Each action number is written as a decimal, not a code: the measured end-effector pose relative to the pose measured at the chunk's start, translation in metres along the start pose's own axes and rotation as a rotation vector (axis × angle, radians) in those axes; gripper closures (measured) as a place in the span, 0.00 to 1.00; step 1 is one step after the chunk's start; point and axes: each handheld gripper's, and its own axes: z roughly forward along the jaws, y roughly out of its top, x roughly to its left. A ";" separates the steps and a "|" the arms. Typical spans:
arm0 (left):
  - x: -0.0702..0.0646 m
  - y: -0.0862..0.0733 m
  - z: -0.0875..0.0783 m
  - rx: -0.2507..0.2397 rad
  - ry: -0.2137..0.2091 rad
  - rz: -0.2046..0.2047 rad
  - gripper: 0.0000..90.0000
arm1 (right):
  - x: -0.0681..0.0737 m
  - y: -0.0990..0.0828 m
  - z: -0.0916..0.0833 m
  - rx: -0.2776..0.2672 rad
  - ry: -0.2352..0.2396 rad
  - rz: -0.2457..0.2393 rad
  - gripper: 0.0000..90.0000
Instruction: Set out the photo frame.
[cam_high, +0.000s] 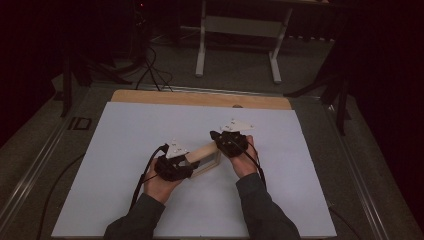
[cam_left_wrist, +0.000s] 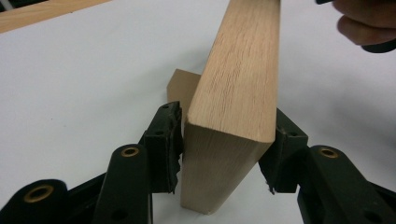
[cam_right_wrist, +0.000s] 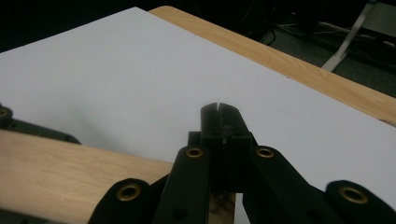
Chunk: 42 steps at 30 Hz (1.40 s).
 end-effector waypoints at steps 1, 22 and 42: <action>0.001 0.000 0.000 0.003 0.004 -0.003 0.58 | 0.001 0.000 -0.001 0.003 -0.002 -0.004 1.00; 0.010 -0.003 0.005 0.047 0.039 -0.015 0.56 | 0.006 -0.002 -0.011 0.026 -0.007 -0.056 1.00; 0.012 -0.007 0.007 0.066 0.058 -0.007 0.58 | 0.002 -0.005 -0.027 -0.014 0.063 -0.038 0.81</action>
